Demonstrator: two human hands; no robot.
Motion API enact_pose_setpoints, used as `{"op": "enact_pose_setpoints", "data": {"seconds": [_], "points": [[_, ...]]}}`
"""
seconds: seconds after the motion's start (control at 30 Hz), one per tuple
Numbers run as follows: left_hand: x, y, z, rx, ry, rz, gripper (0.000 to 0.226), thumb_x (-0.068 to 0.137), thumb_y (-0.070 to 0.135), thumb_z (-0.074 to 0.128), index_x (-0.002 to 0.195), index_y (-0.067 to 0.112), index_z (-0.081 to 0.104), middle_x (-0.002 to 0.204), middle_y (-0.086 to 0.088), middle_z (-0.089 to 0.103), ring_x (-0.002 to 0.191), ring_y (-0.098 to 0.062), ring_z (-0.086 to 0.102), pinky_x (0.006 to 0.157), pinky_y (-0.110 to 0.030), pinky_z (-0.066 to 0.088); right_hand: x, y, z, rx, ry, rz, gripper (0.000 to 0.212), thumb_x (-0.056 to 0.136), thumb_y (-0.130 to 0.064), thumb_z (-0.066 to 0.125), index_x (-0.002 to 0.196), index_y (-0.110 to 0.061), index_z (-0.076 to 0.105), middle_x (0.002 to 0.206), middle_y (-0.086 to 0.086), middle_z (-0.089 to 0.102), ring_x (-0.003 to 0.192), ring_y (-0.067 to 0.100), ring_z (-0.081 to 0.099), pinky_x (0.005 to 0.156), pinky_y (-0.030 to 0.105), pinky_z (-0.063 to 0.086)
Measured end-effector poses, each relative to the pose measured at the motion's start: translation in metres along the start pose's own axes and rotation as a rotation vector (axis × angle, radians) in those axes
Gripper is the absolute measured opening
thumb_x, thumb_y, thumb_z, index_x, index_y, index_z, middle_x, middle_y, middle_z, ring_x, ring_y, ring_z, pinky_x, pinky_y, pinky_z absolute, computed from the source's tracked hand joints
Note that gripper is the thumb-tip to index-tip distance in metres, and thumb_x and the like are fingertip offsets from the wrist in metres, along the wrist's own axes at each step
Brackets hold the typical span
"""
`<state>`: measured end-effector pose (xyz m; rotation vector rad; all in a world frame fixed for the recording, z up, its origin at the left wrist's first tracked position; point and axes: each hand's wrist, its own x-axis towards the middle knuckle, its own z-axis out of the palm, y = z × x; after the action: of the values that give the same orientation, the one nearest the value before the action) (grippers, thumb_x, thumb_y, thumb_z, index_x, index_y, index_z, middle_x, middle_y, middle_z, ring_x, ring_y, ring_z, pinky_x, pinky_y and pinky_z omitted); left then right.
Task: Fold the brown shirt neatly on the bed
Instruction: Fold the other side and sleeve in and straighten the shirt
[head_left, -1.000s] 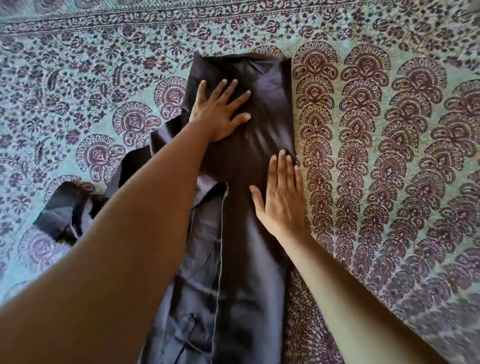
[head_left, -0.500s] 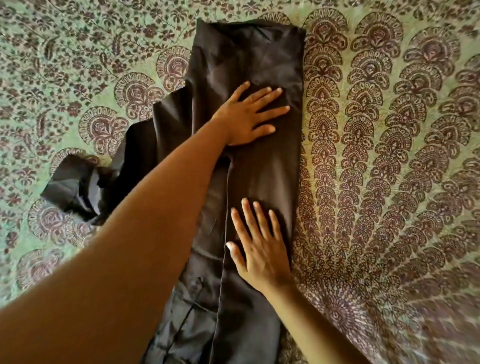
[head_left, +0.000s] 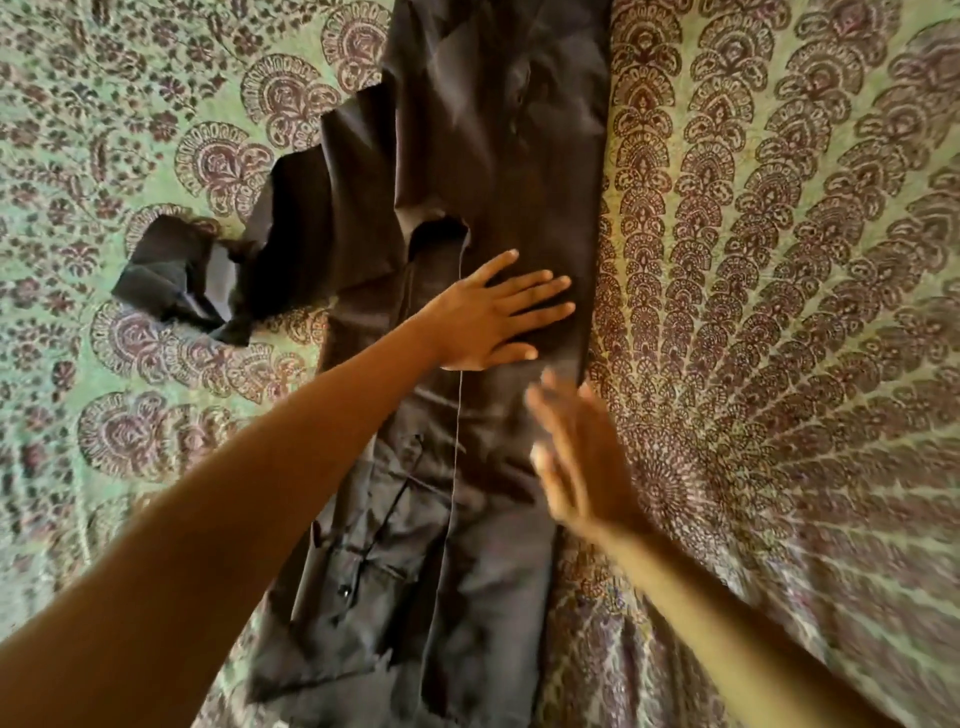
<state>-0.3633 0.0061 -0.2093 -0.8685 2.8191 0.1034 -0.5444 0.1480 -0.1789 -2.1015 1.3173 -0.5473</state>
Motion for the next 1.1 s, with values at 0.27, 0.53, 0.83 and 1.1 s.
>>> {"op": "enact_pose_setpoints", "data": {"seconds": [0.27, 0.53, 0.83, 1.1], "points": [[-0.077, 0.108, 0.018, -0.163, -0.025, 0.224, 0.057, 0.095, 0.052, 0.026, 0.145, 0.025, 0.029, 0.153, -0.005, 0.029, 0.142, -0.022, 0.025, 0.116, -0.05, 0.009, 0.089, 0.05, -0.018, -0.177, -0.459, 0.174, 0.065, 0.09, -0.046, 0.008, 0.145, -0.016, 0.027, 0.156, 0.002, 0.012, 0.144, 0.016, 0.007, 0.115, 0.033, 0.004], [-0.191, 0.228, 0.037, -0.165, -0.094, 0.724, 0.057, 0.091, 0.055, 0.04, 0.142, 0.029, 0.036, 0.15, 0.003, 0.035, 0.14, -0.019, 0.03, 0.117, -0.045, 0.005, 0.07, 0.017, -0.006, -0.487, -0.423, 0.222, 0.06, 0.097, -0.043, 0.025, 0.146, -0.01, 0.018, 0.157, 0.009, 0.007, 0.144, 0.023, 0.01, 0.116, 0.042, 0.007], [-0.21, 0.247, 0.043, -0.213, -0.071, 0.328, 0.058, 0.092, 0.054, 0.025, 0.143, 0.027, 0.031, 0.15, -0.001, 0.034, 0.139, -0.02, 0.032, 0.115, -0.047, 0.005, -0.046, -0.013, 0.029, -0.456, -0.46, 0.041, 0.057, 0.088, -0.038, 0.028, 0.142, -0.019, 0.033, 0.152, 0.009, 0.027, 0.138, 0.027, 0.031, 0.11, 0.043, 0.027], [-0.231, 0.269, 0.012, -0.544, 0.18, -0.12, 0.034, 0.092, 0.035, 0.046, 0.121, 0.023, 0.06, 0.13, 0.0, 0.058, 0.114, -0.014, 0.055, 0.095, -0.031, 0.045, -0.035, -0.02, 0.024, -0.247, -0.391, 0.103, 0.054, 0.091, -0.024, 0.052, 0.141, -0.012, 0.036, 0.152, 0.012, 0.026, 0.14, 0.029, 0.025, 0.113, 0.046, 0.018]]}}
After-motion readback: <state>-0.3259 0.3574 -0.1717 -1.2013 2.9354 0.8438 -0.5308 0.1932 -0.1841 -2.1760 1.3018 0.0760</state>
